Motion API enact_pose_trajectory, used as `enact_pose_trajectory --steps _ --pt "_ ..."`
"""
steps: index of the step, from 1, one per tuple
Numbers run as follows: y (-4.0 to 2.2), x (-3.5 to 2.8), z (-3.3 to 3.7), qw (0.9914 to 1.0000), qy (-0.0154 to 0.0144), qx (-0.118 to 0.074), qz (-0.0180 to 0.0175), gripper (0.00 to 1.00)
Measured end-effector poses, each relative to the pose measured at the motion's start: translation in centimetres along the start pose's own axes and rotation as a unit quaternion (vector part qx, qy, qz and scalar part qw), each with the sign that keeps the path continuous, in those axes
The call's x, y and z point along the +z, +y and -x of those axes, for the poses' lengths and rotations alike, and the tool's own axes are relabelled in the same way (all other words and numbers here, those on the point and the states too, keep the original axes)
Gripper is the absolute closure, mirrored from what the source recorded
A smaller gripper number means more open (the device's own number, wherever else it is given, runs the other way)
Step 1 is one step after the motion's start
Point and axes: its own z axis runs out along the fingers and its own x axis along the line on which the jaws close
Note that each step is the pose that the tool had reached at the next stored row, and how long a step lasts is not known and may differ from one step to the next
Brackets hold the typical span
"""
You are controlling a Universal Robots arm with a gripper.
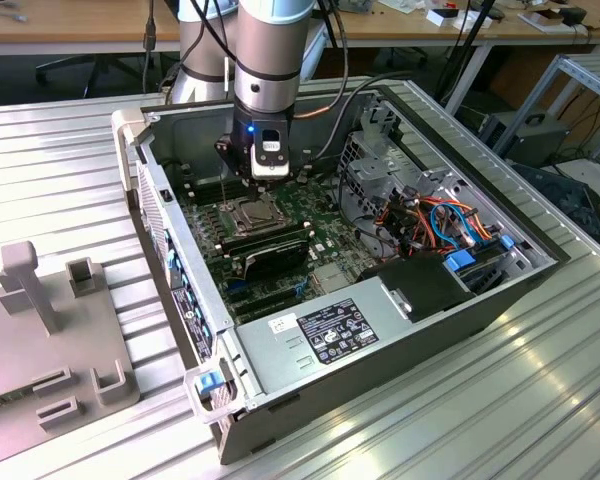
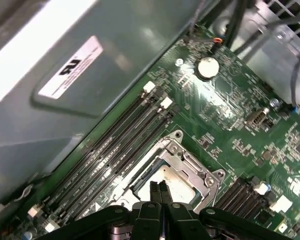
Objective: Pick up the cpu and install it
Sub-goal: 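Install the first cpu locking lever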
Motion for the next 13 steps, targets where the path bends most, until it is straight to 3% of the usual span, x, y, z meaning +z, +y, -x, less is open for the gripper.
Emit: enact_pose_trajectory --steps 5,7,11,13 --pt "0.00 0.00 0.00 1.00000 0.0001 -0.002 0.0000 0.89" --pt "0.00 0.00 0.00 0.99982 0.0010 -0.019 0.0004 0.89" --pt "0.00 0.01 0.00 0.99816 0.0033 -0.061 0.0014 0.89" --pt "0.00 0.02 0.00 0.99792 0.0035 -0.064 0.0015 0.89"
